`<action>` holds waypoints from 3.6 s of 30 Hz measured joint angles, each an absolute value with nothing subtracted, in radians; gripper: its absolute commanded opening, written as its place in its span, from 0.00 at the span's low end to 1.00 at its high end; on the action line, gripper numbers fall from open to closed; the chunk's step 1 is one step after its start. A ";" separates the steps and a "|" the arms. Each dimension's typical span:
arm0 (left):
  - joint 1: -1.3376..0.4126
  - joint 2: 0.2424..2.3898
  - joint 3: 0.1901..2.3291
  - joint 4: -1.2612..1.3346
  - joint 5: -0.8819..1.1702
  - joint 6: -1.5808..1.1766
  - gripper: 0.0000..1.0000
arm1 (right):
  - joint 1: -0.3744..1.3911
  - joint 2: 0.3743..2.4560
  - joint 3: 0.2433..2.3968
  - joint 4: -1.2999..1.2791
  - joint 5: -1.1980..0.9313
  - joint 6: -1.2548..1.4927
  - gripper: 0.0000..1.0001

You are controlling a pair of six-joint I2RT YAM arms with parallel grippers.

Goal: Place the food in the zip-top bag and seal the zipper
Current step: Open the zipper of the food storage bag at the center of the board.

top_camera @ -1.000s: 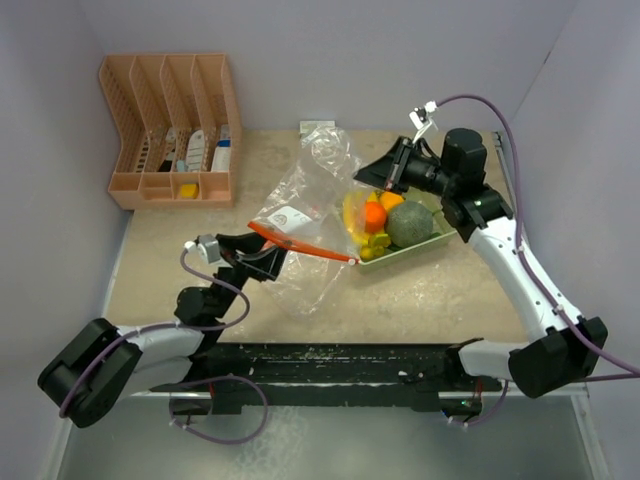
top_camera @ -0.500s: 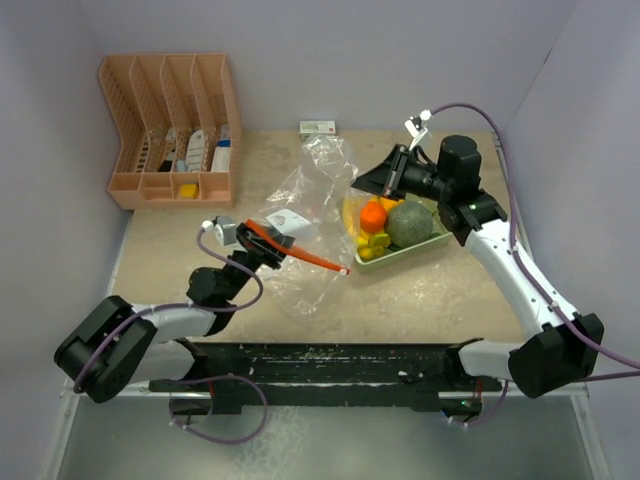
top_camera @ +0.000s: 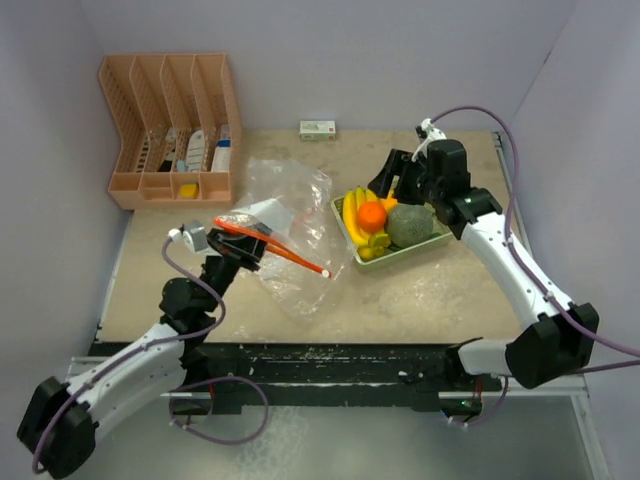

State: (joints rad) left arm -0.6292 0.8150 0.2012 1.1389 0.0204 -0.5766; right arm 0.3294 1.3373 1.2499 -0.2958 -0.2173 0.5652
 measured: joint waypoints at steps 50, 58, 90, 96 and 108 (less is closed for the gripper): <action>-0.630 1.166 0.871 -0.271 -0.271 -0.487 0.00 | 0.936 1.558 1.040 0.232 -0.014 0.411 0.58; -0.630 1.147 0.871 -0.272 -0.249 -0.486 0.00 | 0.936 1.559 1.039 0.229 0.162 0.451 0.00; -0.630 1.005 0.698 -0.056 -0.038 -0.554 0.57 | 0.936 1.491 1.073 0.119 0.481 0.585 0.00; -0.630 0.933 0.671 -0.030 -0.004 -0.583 0.60 | 0.936 1.491 1.073 0.123 0.496 0.595 0.00; -0.630 0.965 0.648 0.072 0.002 -0.645 0.59 | 0.936 1.495 1.087 0.133 0.505 0.595 0.00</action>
State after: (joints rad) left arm -0.6296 0.9653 0.6476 0.0715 0.0021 -0.6445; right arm 0.9360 1.4952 1.0870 0.1333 0.5049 0.5949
